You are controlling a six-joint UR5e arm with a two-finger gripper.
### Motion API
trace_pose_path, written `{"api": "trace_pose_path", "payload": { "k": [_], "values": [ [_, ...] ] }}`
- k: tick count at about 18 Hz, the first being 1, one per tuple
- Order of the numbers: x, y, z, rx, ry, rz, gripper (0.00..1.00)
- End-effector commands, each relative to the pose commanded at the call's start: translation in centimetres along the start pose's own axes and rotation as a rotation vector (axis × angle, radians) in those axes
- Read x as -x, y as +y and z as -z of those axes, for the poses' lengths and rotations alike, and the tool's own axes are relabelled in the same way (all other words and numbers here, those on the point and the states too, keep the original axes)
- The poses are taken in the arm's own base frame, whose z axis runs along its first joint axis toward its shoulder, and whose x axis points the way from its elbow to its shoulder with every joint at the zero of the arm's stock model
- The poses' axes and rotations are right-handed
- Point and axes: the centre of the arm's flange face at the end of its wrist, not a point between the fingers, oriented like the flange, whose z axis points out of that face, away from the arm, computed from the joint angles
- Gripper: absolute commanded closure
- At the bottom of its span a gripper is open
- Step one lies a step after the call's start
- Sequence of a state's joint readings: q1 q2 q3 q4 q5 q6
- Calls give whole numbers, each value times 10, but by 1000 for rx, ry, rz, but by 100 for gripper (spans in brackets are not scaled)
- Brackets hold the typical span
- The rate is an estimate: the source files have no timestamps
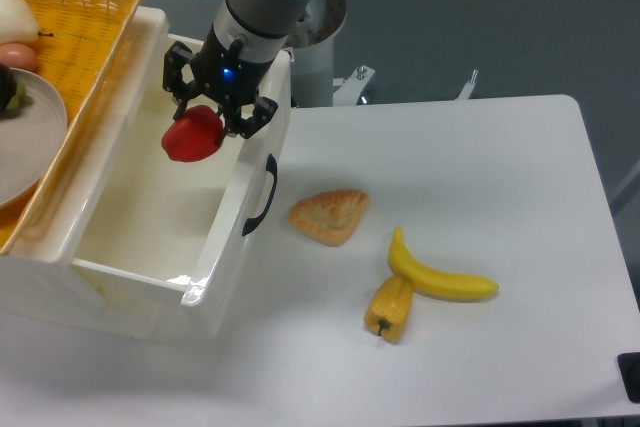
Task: Place the red pepper in the upper white drawer
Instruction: 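Carry the red pepper over the drawer interior, then lower the red pepper slowly into the drawer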
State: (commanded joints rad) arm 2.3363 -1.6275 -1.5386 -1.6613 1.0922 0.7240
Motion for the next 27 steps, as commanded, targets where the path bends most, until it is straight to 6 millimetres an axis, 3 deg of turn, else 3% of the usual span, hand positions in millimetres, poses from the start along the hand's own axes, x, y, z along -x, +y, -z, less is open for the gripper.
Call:
{"api": "trace_pose_path", "payload": {
  "k": [3,27],
  "values": [
    [-3,-5,-10,17,12,-11,55],
    [-6,-15,-36,61,29,-36,55]
  ]
}}
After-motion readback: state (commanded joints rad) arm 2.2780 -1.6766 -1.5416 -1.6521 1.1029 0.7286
